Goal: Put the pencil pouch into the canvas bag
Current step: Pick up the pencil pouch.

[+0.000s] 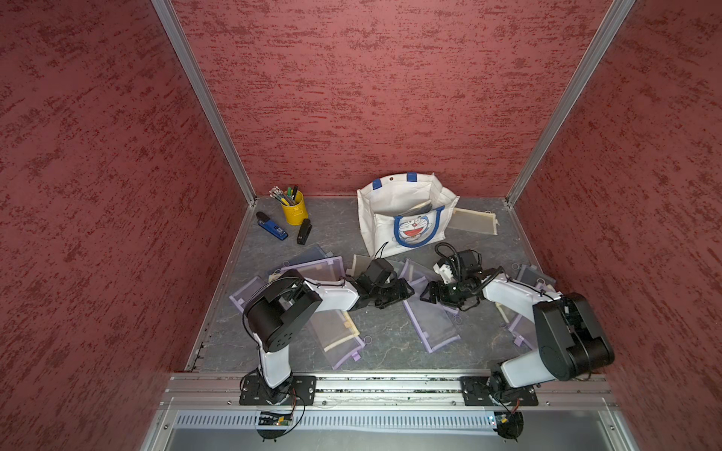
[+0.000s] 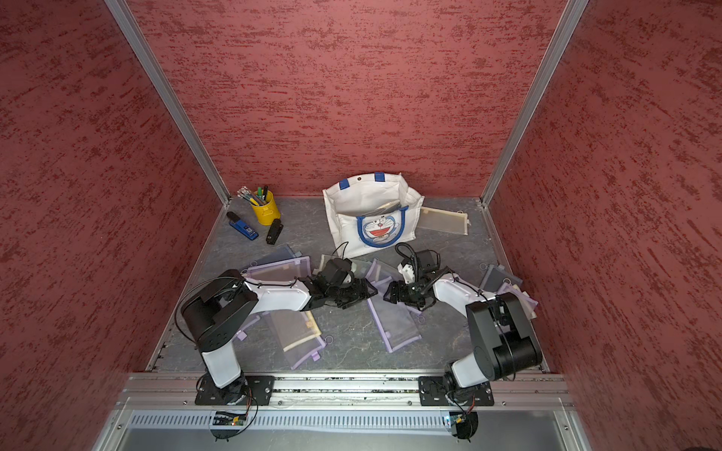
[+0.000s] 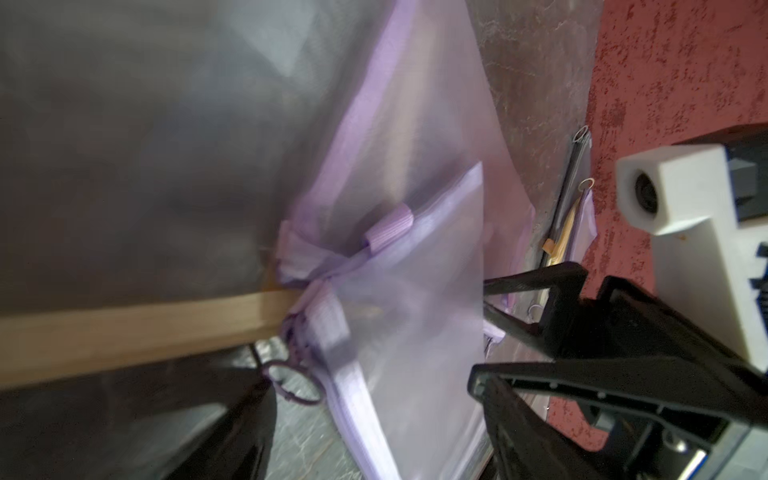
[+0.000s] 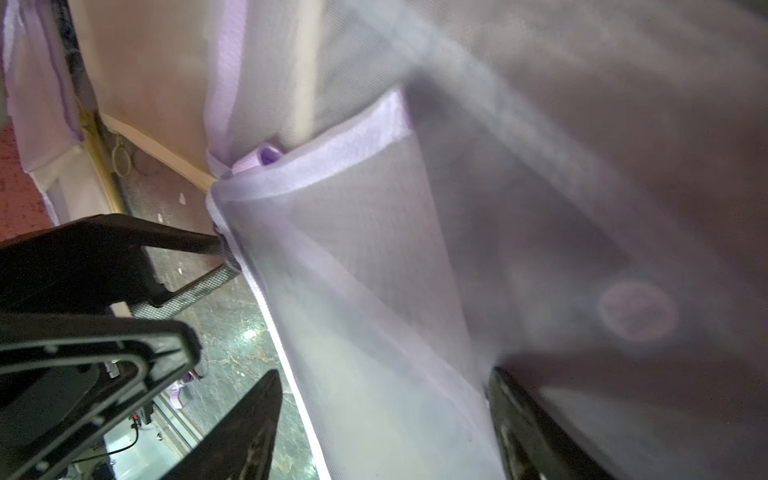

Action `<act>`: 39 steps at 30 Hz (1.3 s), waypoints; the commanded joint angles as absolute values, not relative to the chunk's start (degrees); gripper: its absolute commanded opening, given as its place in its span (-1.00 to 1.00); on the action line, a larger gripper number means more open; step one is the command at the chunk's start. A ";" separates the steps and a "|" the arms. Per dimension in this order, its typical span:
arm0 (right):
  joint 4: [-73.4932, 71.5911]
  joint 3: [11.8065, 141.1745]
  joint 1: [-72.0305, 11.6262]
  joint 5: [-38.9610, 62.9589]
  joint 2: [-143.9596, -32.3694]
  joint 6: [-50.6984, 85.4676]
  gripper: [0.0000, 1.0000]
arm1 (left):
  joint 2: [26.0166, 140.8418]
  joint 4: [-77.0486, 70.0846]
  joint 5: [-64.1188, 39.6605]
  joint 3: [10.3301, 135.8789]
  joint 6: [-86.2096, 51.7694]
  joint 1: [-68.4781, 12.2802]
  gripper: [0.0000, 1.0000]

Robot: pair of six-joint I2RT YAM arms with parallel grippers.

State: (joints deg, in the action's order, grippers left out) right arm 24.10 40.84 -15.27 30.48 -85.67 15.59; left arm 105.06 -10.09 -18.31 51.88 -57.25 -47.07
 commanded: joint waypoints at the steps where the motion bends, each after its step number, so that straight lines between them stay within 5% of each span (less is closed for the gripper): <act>1: 19.04 39.09 -15.21 35.77 -83.69 15.64 0.47 | 107.02 -14.59 -19.97 52.76 -60.29 -47.31 0.53; 8: 13.81 38.39 -15.20 42.68 -80.72 16.45 0.06 | 106.15 -19.17 -20.12 51.62 -61.42 -47.29 0.42; 17: 14.29 40.12 -15.24 49.45 -74.01 17.58 -1.00 | 96.65 -19.57 -20.65 47.02 -57.99 -44.18 0.35; 28: 10.35 54.01 -15.16 57.90 -66.45 28.06 -1.00 | 75.67 -21.35 -38.71 40.96 -46.47 -31.12 0.52; 39: -13.17 64.17 -15.17 62.01 -74.89 46.71 -1.00 | 80.02 -26.67 -43.68 52.87 -45.79 -33.48 0.58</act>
State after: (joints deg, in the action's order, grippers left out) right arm -6.33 62.04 -15.27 59.90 -73.76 41.98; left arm 78.48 -23.14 -41.89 50.94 -46.68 -32.91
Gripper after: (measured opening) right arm 0.047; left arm 0.792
